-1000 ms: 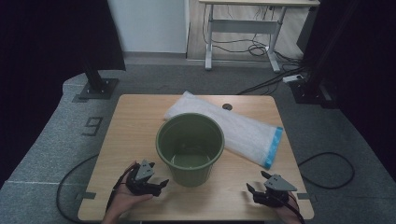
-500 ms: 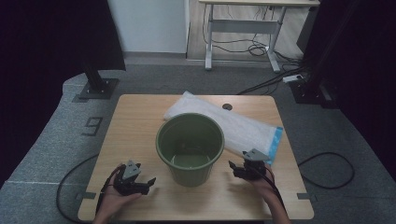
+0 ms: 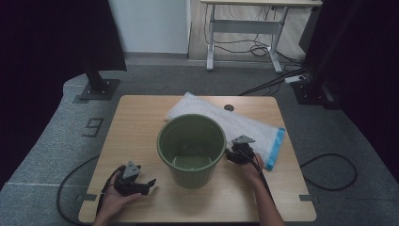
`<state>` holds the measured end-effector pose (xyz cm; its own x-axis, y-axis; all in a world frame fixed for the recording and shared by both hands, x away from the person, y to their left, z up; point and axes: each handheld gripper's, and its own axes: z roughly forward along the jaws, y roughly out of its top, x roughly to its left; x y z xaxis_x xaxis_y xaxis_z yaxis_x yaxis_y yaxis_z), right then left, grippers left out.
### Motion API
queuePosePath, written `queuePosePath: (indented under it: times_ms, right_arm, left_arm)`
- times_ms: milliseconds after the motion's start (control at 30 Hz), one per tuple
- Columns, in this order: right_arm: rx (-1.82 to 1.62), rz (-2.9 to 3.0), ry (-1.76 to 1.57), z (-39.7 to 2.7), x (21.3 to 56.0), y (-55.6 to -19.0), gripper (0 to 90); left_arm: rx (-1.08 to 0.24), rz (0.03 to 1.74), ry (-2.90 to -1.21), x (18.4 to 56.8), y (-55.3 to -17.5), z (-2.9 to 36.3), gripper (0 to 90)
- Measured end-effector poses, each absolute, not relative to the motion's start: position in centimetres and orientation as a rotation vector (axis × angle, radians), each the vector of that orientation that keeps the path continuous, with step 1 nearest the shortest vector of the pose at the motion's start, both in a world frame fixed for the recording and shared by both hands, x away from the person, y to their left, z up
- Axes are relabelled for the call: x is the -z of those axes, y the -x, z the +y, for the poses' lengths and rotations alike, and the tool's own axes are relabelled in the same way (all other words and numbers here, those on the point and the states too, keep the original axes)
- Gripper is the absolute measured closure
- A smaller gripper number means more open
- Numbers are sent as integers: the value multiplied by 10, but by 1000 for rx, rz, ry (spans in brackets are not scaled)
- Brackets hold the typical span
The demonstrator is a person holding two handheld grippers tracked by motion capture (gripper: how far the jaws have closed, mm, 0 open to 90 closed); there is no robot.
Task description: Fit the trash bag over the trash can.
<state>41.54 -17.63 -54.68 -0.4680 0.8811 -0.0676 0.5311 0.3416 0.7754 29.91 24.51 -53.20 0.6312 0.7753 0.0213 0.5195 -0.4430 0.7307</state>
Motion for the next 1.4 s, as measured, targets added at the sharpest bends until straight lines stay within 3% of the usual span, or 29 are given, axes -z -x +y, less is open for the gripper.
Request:
queuePosePath:
  times_ms: [33,400,433,633,900,1400]
  right_arm:
    - [-953,2137,-1247,-178,547,-416,597]
    - [-926,2166,-1238,-178,548,-413,743]
    - [-919,2166,-1233,-177,548,-413,800]
    - [-917,2142,-1251,-179,549,-414,889]
    - [-946,2116,-1273,-191,543,-400,891]
    - [-993,2078,-1269,-246,547,-322,890]
  left_arm:
    - [-459,1010,-2141,532,-300,245,148]
    - [-440,1040,-2141,535,-303,250,148]
    - [-440,1042,-2142,536,-303,250,148]
    - [-460,1042,-2169,538,-303,249,148]
    - [-476,1047,-2176,539,-303,252,148]
    - [-495,1055,-2159,538,-300,251,154]
